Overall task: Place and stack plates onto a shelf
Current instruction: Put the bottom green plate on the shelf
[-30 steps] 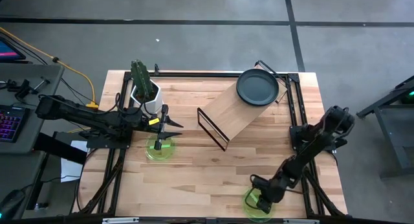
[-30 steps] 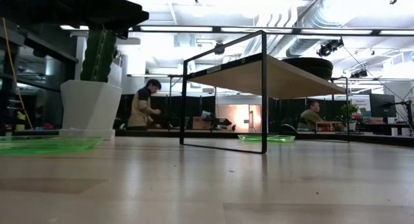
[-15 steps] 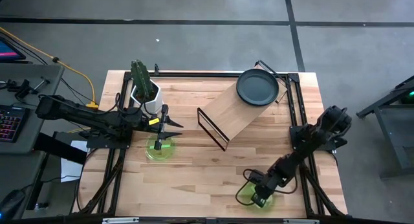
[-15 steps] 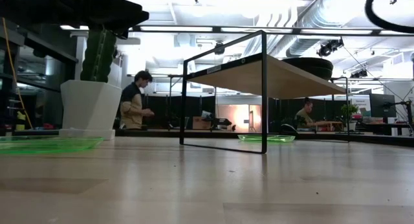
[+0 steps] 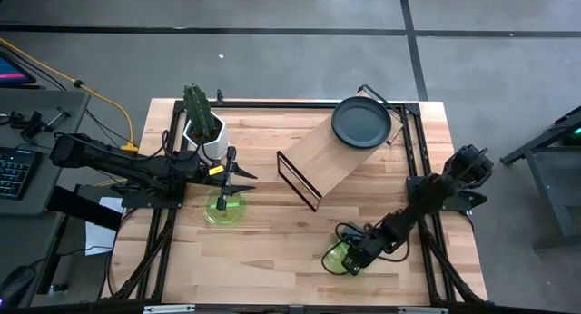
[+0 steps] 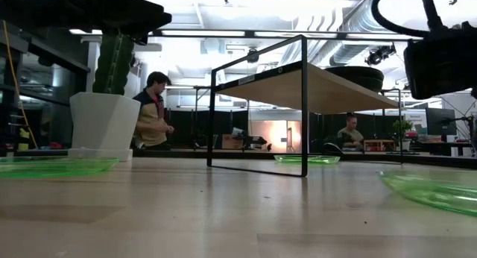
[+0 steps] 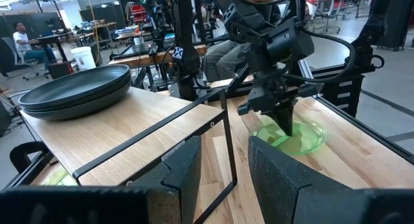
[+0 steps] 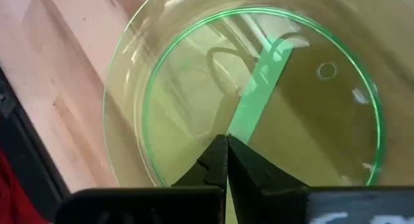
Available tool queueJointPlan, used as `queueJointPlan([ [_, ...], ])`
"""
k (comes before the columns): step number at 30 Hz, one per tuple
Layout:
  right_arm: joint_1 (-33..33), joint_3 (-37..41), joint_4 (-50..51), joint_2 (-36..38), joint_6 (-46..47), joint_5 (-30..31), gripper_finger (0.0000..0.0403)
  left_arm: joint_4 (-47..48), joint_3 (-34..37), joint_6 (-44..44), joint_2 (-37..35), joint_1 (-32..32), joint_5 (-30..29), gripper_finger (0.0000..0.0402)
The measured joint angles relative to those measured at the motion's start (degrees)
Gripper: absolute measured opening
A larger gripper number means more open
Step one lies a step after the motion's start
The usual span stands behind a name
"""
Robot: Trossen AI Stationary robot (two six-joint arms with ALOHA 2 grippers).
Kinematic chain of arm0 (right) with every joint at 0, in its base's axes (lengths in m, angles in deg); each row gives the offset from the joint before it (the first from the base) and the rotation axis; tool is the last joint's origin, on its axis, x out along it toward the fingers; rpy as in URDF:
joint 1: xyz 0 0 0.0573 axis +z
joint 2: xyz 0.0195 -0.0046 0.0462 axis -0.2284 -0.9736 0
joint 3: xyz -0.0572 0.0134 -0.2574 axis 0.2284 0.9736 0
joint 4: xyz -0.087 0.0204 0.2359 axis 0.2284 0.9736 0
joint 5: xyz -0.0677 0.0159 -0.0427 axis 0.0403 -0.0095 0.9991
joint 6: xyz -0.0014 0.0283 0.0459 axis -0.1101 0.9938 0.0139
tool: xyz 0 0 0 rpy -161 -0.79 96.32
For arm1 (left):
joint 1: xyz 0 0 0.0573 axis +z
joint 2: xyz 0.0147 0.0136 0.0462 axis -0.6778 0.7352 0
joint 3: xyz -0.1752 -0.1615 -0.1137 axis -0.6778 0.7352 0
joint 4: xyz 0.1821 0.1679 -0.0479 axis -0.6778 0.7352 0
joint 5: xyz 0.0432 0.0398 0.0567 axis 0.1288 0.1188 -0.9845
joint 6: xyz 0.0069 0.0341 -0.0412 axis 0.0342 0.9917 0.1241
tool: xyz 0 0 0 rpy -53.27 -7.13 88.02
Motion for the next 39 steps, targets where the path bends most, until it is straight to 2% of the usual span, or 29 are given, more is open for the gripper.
queueJointPlan([
  [5, 2.1, 0.1, 6.8, 7.7, -0.6, 9.2, 0.0, 0.0, 0.0, 0.0, 0.0, 0.0, 0.0, 0.0115],
  [9, 5.8, 0.4, 17.9, 12.1, 5.3, 18.9, 0.0, 0.0, 0.0, 0.0, 0.0, 0.0, 0.0, 0.0115],
  [11, 7.4, 0.3, 19.7, 13.8, 8.1, 22.0, 0.0, 0.0, 0.0, 0.0, 0.0, 0.0, 0.0, 0.0115],
  [16, 11.1, 1.7, 23.8, 14.4, 17.1, 25.3, 0.0006, 0.3, 0.0, 0.0, 0.0, 0.0, 0.0, 0.0115],
  [19, 13.5, 3.9, 25.1, 14.5, 23.9, 27.8, 0.0033, 0.3, 0.0, 0.0, 0.0, 0.0, 0.0, 0.0115],
  [23, 15.8, 6.6, 22.3, 14.5, 31.0, 32.6, 0.0099, 0.5, 0.0, 0.0, 0.0, 0.0, 0.0, 0.0115],
  [29, 16.0, 10.5, 15.9, 14.5, 31.9, 33.3, 0.0192, 0.5, 0.0, 0.0, 0.0, 0.0, 0.0, 0.0115],
  [33, 15.8, 14.1, 9.0, 14.5, 31.9, 35.1, 0.0212, 0.5, 0.0, 0.0, 0.0, 0.0, 0.0, 0.0115],
  [39, 15.8, 18.3, -1.6, 14.5, 29.1, 35.3, 0.0209, 0.5, 0.0, 0.0, 0.0, 0.0, 0.0, 0.0115],
])
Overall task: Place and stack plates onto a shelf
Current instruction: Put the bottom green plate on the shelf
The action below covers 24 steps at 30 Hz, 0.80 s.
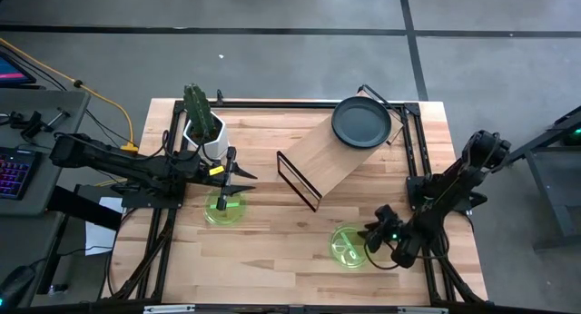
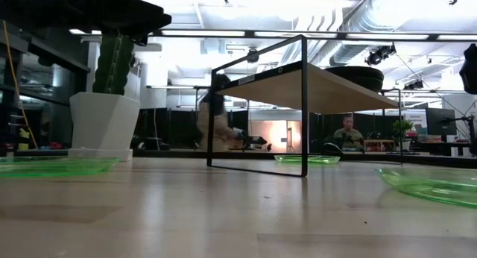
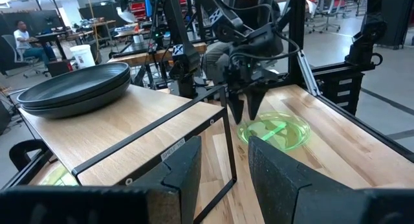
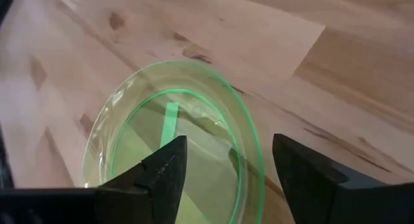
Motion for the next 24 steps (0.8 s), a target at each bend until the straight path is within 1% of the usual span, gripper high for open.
queueJointPlan([
  [3, -0.1, 0.6, -2.8, -0.9, -1.2, 0.0, 0.0207, 0.0, 0.0, 0.0, 0.0, 0.0, 0.0, 0.0115],
  [8, -1.1, 0.4, -7.9, -5.9, -3.6, 0.6, 0.0201, 0.0, 0.0, 0.0, 0.0, 0.0, 0.0, 0.0115],
  [12, -1.4, 0.3, -10.1, -8.8, -2.7, 2.0, 0.0184, 0.5, 0.0, 0.0, 0.0, 0.0, 0.0, 0.0115],
  [15, -1.5, 0.3, -9.9, -9.2, -2.0, 2.0, 0.0143, 0.4, 0.0, 0.0, 0.0, 0.0, 0.0, 0.0115],
  [17, -1.5, 0.3, -9.4, -9.3, -2.0, 1.3, 0.0097, 0.4, 0.0, 0.0, 0.0, 0.0, 0.0, 0.0115],
  [19, -1.6, 0.3, -9.1, -9.3, -2.4, 0.3, 0.0037, 0.4, 0.0, 0.0, 0.0, 0.0, 0.0, 0.0115],
  [20, -1.6, 0.3, -9.0, -9.3, -2.7, 0.0, 0.0019, 0.4, 0.0, 0.0, 0.0, 0.0, 0.0, 0.0115],
  [21, -1.6, 0.3, -9.1, -9.3, -2.9, -0.3, 0.0012, 0.4, 0.0, 0.0, 0.0, 0.0, 0.0, 0.0115],
  [24, -1.6, 0.4, -9.2, -8.2, -1.9, -1.3, 0.0013, 0.4, 0.0, 0.0, 0.0, 0.0, 0.0, 0.0115],
])
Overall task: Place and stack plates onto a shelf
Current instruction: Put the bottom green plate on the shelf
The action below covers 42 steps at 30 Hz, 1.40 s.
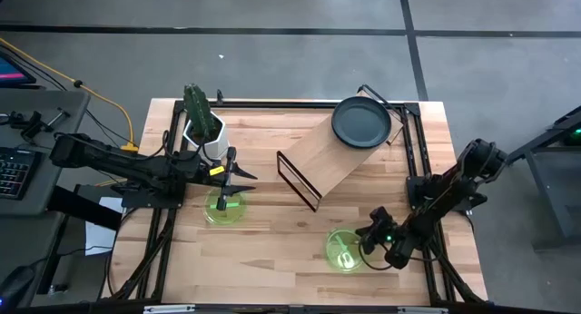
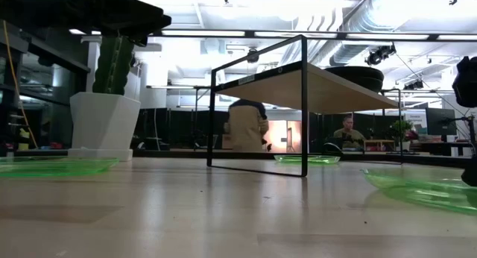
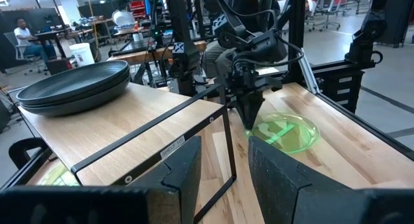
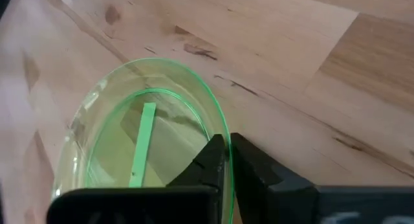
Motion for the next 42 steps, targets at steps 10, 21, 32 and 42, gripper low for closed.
queueJointPlan([
  [10, -1.4, 0.3, -0.2, 11.9, -3.3, -8.9, 0.0, -0.1, 0.0, 1.5, 0.0, 0.0, -0.1, 0.0115],
  [21, -7.5, 0.2, -6.2, 20.0, -16.7, -10.2, 0.0, 0.0, 0.0, 1.5, 0.0, 0.0, -0.2, 0.0115],
  [32, -18.5, 0.1, -17.1, 29.0, -36.1, -18.3, 0.0, -0.1, 0.0, 1.5, 0.0, 0.0, -0.2, 0.0115],
  [42, -31.7, -6.7, -14.4, 39.1, -62.7, -12.6, 0.0, 0.0, 0.0, 1.5, 0.0, 0.0, -0.2, 0.0115],
])
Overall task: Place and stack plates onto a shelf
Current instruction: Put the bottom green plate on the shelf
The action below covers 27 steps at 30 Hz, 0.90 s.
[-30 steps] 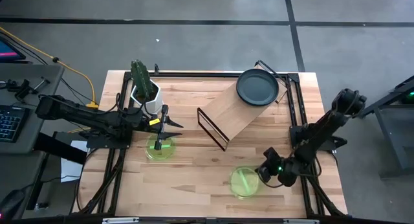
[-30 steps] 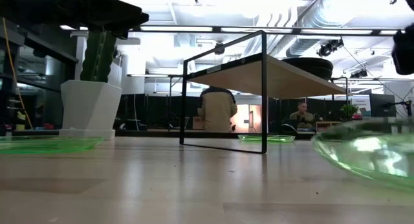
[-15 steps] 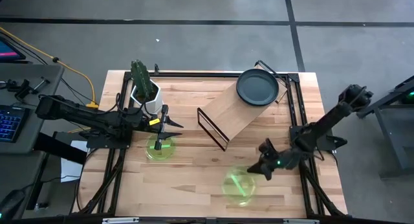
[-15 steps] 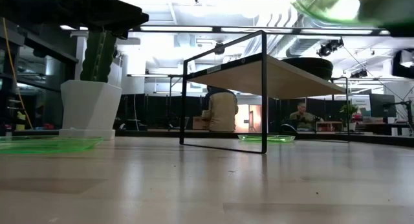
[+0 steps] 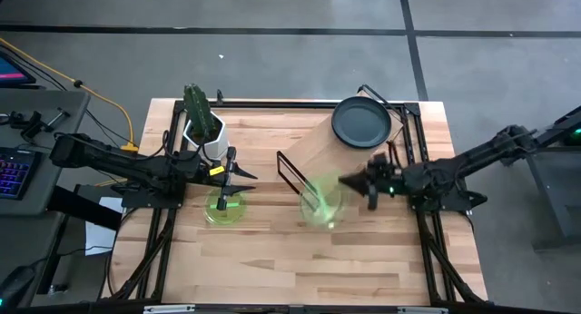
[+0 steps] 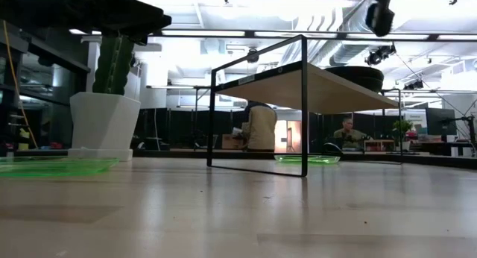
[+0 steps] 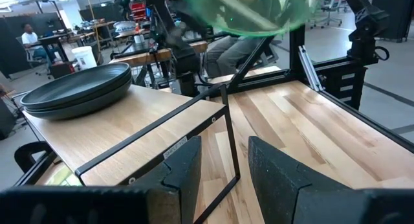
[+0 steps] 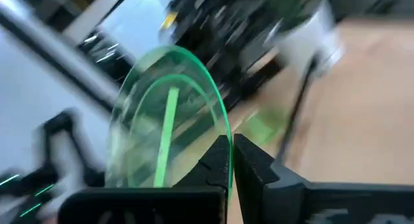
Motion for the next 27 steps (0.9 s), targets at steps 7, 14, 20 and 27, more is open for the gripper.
queueJointPlan([
  [7, -11.3, -2.6, 6.7, 0.5, -2.3, 10.0, 0.0, 0.0, 0.0, 0.0, 0.0, 0.0, 0.0, 0.0115],
  [14, -18.7, -2.6, 11.1, -1.5, 1.1, 14.1, 0.0, 0.0, 0.0, 0.0, 0.0, 0.0, 0.0, 0.0115],
  [20, -19.6, -2.6, 11.7, -4.8, 3.3, 12.3, 0.0, 0.7, 0.0, -0.1, 0.0, 0.0, 0.0, 0.0115],
  [27, -19.6, -2.5, 11.9, -9.1, 5.1, 13.5, 0.0, 0.6, 0.0, -0.1, 0.0, 0.0, 0.0, 0.0115],
])
